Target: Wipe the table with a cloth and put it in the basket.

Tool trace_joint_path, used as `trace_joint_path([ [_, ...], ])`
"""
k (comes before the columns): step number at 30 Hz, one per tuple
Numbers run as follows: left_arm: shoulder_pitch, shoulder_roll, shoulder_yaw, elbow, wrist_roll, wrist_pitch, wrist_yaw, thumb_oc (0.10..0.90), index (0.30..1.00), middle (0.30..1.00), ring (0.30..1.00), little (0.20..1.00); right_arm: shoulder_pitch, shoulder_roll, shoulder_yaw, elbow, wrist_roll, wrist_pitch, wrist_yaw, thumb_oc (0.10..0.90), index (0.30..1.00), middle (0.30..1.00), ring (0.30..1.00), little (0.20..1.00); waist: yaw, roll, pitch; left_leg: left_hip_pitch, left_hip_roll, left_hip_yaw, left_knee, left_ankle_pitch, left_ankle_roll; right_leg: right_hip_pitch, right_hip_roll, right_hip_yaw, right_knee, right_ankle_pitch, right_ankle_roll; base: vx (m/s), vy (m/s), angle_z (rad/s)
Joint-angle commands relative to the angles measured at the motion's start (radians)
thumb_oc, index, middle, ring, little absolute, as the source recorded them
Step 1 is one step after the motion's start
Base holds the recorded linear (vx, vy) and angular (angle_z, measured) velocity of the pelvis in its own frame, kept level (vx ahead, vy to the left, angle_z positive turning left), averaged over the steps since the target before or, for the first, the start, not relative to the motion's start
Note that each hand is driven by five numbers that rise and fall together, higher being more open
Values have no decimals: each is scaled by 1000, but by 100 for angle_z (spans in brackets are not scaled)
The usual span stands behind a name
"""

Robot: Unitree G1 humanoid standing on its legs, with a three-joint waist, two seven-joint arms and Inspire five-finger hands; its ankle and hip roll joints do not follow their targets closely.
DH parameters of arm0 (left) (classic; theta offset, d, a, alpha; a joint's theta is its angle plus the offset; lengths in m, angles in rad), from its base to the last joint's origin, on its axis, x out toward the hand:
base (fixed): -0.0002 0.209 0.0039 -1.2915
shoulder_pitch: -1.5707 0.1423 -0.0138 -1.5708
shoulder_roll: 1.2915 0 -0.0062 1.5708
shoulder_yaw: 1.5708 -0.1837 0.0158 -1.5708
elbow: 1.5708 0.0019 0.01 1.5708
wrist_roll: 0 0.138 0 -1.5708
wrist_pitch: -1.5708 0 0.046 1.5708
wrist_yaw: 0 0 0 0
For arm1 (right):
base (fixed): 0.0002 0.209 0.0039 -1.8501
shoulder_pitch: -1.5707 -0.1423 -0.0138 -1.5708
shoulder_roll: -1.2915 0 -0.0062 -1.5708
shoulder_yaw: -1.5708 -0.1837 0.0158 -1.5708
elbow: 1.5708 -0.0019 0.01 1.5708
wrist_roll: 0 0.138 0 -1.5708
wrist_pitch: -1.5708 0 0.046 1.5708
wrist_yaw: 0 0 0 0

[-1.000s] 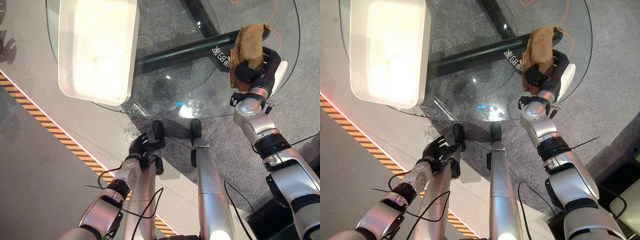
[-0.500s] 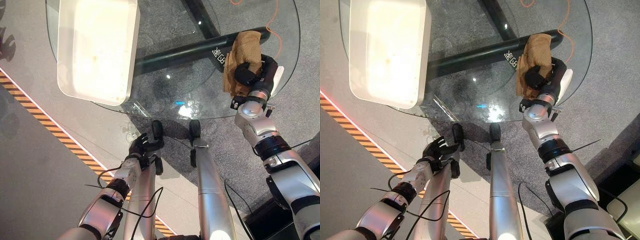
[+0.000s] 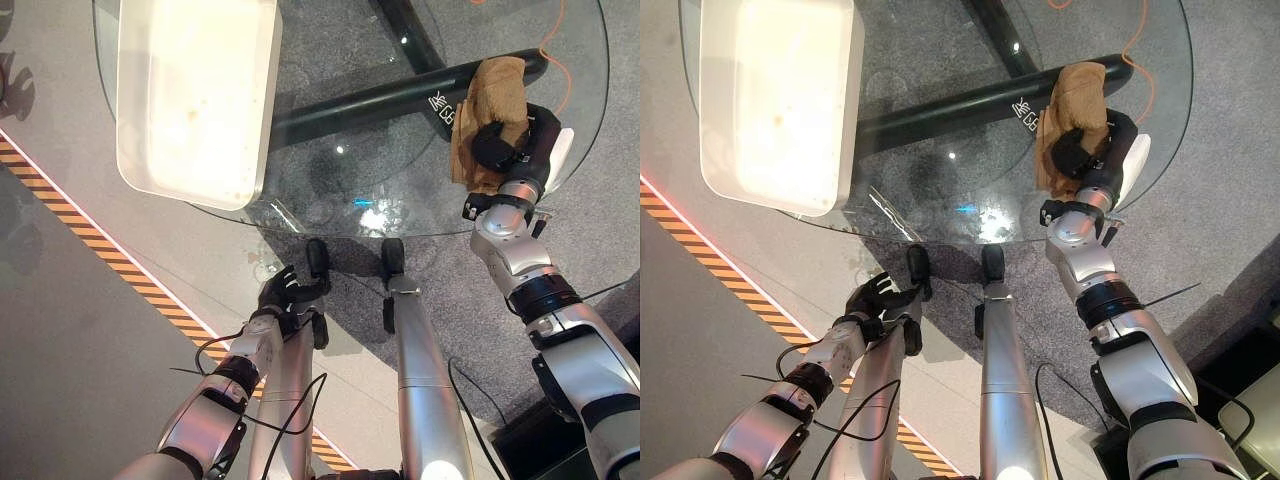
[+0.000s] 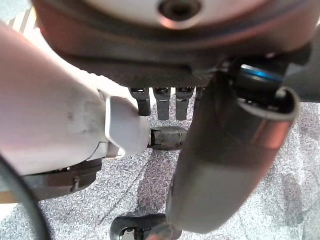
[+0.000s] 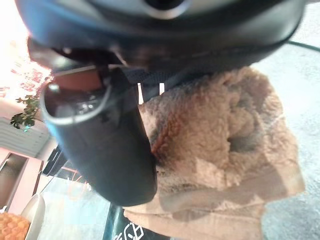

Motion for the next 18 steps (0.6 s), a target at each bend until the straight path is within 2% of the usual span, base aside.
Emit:
trace_joint_path([
  [1,10,4,-6,40,-15,6,20,800,900,900,900,900,-29,29,51,-9,-7,38,69,100,300,300,300,200,4,50,25,-42,-42,-37,123,-138,1,-47,16,88,-114,74,60,14,44,5],
  [2,10,4,-5,40,-16,6,20,800,900,900,900,900,-30,28,52,-8,-9,38,74,100,300,300,300,200,4,51,25,-42,-42,-37,124,-138,1,-48,16,89,-113,74,60,-44,16,4],
  [3,-4,7,1,39,-16,5,21,800,900,900,900,900,-45,26,52,-9,-9,38,74,100,300,300,300,200,2,50,25,-73,-42,-30,118,-109,5,-77,14,90,-123,105,58,-41,20,4],
  [5,-5,8,1,45,-19,3,17,800,900,900,900,900,-56,23,59,-3,-15,35,106,100,300,300,300,200,4,53,25,-77,-44,-31,120,-109,5,-82,15,92,-117,103,58,-12,32,5],
  [6,-5,7,4,56,-17,2,8,800,900,900,900,900,-66,24,77,4,-27,17,177,100,300,300,300,200,7,57,25,-83,-46,-31,124,-108,5,-87,18,94,-111,100,56,65,34,4],
  [7,10,9,-6,60,-18,2,3,800,900,900,900,900,-55,26,91,-1,-27,16,220,100,300,300,300,200,10,58,25,-59,-47,-40,137,-138,-1,-62,20,94,-96,67,57,65,36,4],
  [8,10,10,-8,62,-17,0,0,800,900,900,900,900,-55,28,104,-7,-33,13,258,100,300,300,300,200,10,59,25,-62,-49,-41,138,-137,-1,-65,20,95,-95,67,57,4,8,3],
  [9,-4,12,-1,63,-17,-3,-1,800,900,900,900,900,-72,27,113,-10,-38,4,294,100,300,300,300,200,10,59,25,-94,-50,-35,131,-107,3,-96,19,97,-106,98,55,-50,1,4],
  [10,-2,11,-2,64,-15,-6,-3,800,900,900,900,900,-71,27,121,-15,-40,6,311,100,300,300,300,200,10,59,25,-97,-51,-35,133,-107,2,-98,19,97,-105,97,55,-2,2,3],
  [11,13,8,-9,64,-15,-7,-3,800,900,900,900,900,-56,30,121,-14,-39,6,311,100,300,300,300,200,11,60,25,-67,-51,-42,140,-137,-1,-69,20,96,-95,66,57,-4,-5,4],
  [12,3,9,-5,63,-10,-15,-7,800,900,900,900,900,-68,30,149,-41,-52,15,347,100,300,300,300,200,12,60,25,-104,-53,-37,137,-106,1,-104,19,98,-102,96,54,42,-6,0],
  [13,24,6,-13,61,-4,-23,-13,800,900,900,900,900,-46,30,171,-63,-56,17,382,100,300,300,300,200,13,62,25,-77,-55,-44,145,-134,-3,-77,22,99,-91,65,55,0,0,0],
  [18,45,5,-19,44,11,-43,-20,800,900,900,900,900,-28,38,227,-129,-56,35,443,100,300,300,300,200,16,64,25,-85,-58,-47,147,-133,-7,-85,24,103,-89,64,55,-7,-10,-1],
])
